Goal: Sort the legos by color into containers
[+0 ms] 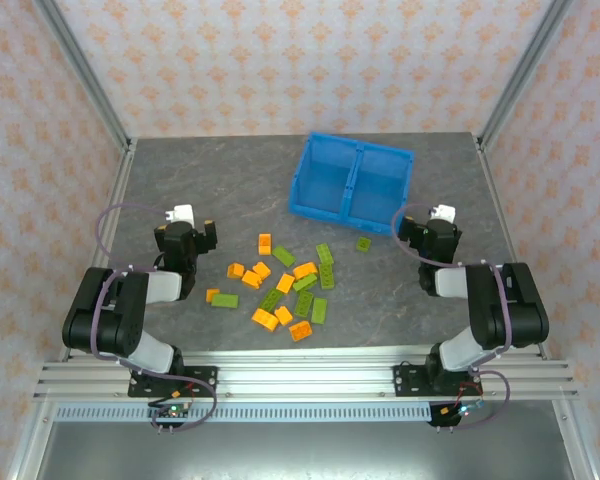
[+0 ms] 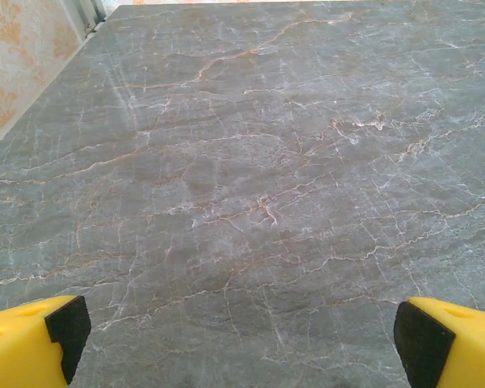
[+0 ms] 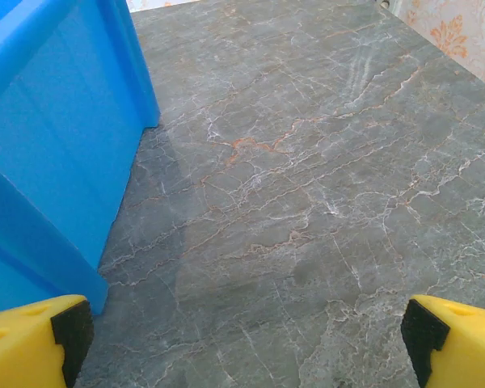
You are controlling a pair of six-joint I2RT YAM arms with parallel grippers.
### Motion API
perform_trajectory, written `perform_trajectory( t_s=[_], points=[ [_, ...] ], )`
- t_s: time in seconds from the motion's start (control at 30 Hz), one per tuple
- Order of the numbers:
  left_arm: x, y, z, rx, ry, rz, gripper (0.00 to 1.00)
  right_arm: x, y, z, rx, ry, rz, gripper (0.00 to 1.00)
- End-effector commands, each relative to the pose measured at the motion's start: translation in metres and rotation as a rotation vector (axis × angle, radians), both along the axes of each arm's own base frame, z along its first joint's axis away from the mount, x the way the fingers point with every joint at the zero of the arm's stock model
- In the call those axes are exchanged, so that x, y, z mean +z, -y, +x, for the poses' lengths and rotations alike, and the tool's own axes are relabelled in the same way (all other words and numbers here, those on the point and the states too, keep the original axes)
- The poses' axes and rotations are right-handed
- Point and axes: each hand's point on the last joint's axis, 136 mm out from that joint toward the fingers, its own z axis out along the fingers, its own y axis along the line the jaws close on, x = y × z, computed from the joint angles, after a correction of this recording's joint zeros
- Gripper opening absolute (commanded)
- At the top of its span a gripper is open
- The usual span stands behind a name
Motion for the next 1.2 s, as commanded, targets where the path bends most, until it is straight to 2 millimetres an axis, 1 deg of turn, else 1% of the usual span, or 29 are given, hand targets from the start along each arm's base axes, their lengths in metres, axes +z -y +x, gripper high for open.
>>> perform_trajectory(
  t_s=[0.0,0.57,0.6,0.63,0.67,0.7,0.73,0.77,0.8,0.83,0.87,0.93,0.97,1.0,1.07,1.13,1.17],
  points=[
    [0.016,0.004,0.009,-0.014,0.054,-0.001,1.0,0.012,-0.001,0.005,0.013,0.031,0.001,0.99],
    [0.016,0.004,0.009,-0.013,0.054,-0.002,1.0,0.012,0.0,0.005,0.01,0.034,0.0,0.99],
    [0.016,0.004,0.009,-0.012,0.055,0.0,1.0,0.018,0.0,0.006,0.006,0.049,-0.004,0.99],
    [0.016,0.004,0.009,-0.014,0.056,-0.002,1.0,0.031,0.001,0.005,-0.009,0.052,-0.022,0.99],
    [0.016,0.005,0.009,-0.018,0.056,-0.001,1.0,0.041,0.005,0.001,-0.049,0.02,-0.04,0.99],
    [0.018,0.007,0.01,-0.032,0.055,-0.001,1.0,0.058,0.012,-0.005,-0.122,0.004,-0.033,0.99],
    [0.02,0.011,0.011,-0.055,0.05,0.001,1.0,0.073,0.017,-0.012,-0.189,-0.003,0.026,0.99],
    [0.023,0.014,0.01,-0.069,0.052,0.006,1.0,0.083,0.017,-0.019,-0.224,-0.017,0.086,0.99],
    [0.029,0.018,0.008,-0.079,0.059,0.02,1.0,0.087,0.015,-0.027,-0.257,-0.056,0.163,0.99],
    [0.036,0.02,0.004,-0.078,0.064,0.035,1.0,0.099,0.008,-0.034,-0.257,-0.077,0.239,0.99],
    [0.044,0.021,0.001,-0.073,0.071,0.042,1.0,0.103,-0.002,-0.038,-0.224,-0.117,0.291,0.99],
    [0.054,0.021,-0.01,-0.049,0.012,0.031,1.0,0.105,-0.027,-0.047,-0.15,-0.207,0.36,0.99],
    [0.062,0.021,-0.015,-0.032,-0.002,0.013,1.0,0.105,-0.042,-0.052,-0.103,-0.254,0.385,1.0],
    [0.069,0.025,-0.022,-0.036,-0.008,-0.011,1.0,0.104,-0.057,-0.057,-0.058,-0.298,0.405,1.0],
    [0.086,0.045,-0.033,-0.103,0.01,-0.07,1.0,0.101,-0.082,-0.066,0.009,-0.373,0.417,1.0],
    [0.104,0.07,-0.046,-0.19,0.025,-0.144,1.0,0.096,-0.101,-0.075,0.054,-0.435,0.397,0.99],
    [0.114,0.086,-0.053,-0.251,0.031,-0.177,1.0,0.088,-0.111,-0.078,0.08,-0.481,0.383,0.99]
  ],
)
